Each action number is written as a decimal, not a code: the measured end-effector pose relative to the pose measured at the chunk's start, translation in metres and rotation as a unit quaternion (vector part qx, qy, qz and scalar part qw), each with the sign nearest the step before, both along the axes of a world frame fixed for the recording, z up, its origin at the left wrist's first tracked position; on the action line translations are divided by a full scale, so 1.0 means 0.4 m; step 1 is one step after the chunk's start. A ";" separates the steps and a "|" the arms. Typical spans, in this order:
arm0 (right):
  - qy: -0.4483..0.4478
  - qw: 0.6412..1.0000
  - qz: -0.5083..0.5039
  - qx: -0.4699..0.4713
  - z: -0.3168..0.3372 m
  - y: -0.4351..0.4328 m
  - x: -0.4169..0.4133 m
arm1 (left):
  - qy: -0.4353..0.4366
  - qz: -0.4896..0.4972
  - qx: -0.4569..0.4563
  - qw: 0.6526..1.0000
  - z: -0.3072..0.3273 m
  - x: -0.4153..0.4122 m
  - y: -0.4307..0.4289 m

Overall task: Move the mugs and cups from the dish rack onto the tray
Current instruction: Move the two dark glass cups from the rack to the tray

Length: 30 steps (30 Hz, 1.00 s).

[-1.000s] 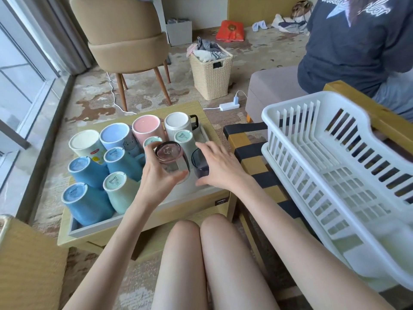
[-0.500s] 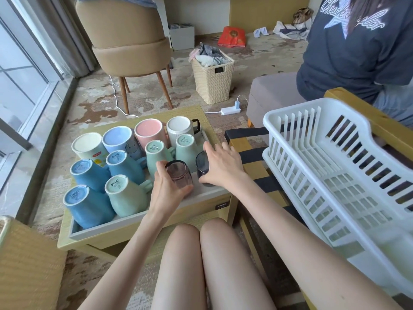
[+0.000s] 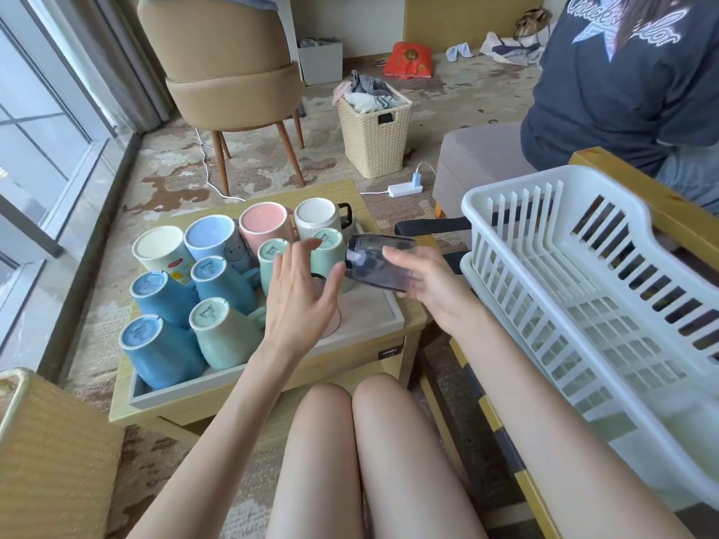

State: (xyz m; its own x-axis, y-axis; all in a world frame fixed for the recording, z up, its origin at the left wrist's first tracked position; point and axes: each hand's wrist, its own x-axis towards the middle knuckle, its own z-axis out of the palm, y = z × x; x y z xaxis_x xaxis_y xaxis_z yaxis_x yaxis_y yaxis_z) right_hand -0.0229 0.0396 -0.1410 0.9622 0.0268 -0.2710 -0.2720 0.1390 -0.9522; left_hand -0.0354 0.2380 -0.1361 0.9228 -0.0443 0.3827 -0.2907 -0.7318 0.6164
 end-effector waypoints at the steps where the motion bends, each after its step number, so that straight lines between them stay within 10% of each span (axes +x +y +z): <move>1: 0.005 0.998 0.017 0.067 -0.003 0.000 -0.005 | 0.044 -0.011 -0.057 0.997 0.014 -0.003 -0.006; 6: -0.005 0.969 0.087 0.232 -0.008 0.025 -0.024 | 0.151 -0.077 -0.235 0.957 0.067 0.005 -0.029; 11: -0.041 0.990 0.131 0.037 0.012 0.034 -0.023 | 0.140 -0.139 -0.248 0.948 0.084 0.013 -0.013; 19: -0.138 0.966 0.118 -0.183 0.006 0.070 0.016 | 0.138 -0.206 -0.118 0.962 0.078 0.040 0.029; 30: -0.179 0.888 0.051 -0.420 -0.089 0.074 0.014 | 0.122 -0.059 0.240 0.961 -0.047 0.036 0.080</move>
State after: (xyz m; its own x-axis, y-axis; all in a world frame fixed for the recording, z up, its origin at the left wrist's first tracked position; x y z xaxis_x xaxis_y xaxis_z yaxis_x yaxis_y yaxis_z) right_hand -0.0174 0.0692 -0.1767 0.9948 0.0528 0.0868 0.0998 -0.6700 -0.7357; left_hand -0.0208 0.2698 -0.1550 0.9604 -0.2710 0.0653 -0.2784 -0.9201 0.2754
